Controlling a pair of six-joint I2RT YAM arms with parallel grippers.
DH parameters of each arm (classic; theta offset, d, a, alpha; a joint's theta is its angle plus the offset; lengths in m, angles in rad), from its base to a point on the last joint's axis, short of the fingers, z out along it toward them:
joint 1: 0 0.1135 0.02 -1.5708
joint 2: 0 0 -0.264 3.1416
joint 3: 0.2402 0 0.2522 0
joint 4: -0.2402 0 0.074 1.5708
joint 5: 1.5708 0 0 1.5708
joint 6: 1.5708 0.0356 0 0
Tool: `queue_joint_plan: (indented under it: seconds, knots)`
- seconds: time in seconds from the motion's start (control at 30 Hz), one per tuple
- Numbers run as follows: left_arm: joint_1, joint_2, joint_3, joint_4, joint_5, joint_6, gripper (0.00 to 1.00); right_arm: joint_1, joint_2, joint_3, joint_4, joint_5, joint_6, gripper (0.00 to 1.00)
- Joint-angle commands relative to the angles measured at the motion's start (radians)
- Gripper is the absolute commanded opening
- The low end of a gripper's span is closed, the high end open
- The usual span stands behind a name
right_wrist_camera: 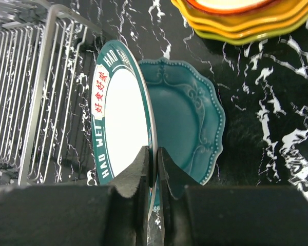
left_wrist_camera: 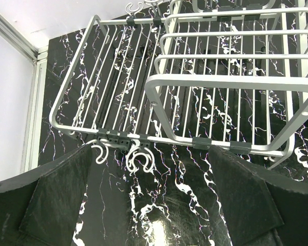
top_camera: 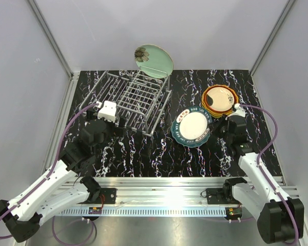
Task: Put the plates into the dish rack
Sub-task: Grab a plate with the right arm, then insert the plate into the dish rack
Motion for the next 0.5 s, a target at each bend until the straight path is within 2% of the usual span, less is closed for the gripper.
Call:
queue_joint_plan:
  seconds: [0.0, 0.23, 0.47]
  knots:
    - [0.004, -0.005, 0.045, 0.030, -0.002, -0.011, 0.99, -0.003, -0.074, 0.012, 0.080, -0.020, -0.054, 0.00]
    - [0.004, -0.012, 0.051, 0.028, -0.002, -0.010, 0.99, -0.002, -0.177, 0.094, 0.037, 0.062, -0.119, 0.00]
    - [0.004, -0.028, 0.050, 0.030, -0.004, -0.011, 0.99, 0.000, -0.202, 0.225, 0.028, 0.056, -0.238, 0.00]
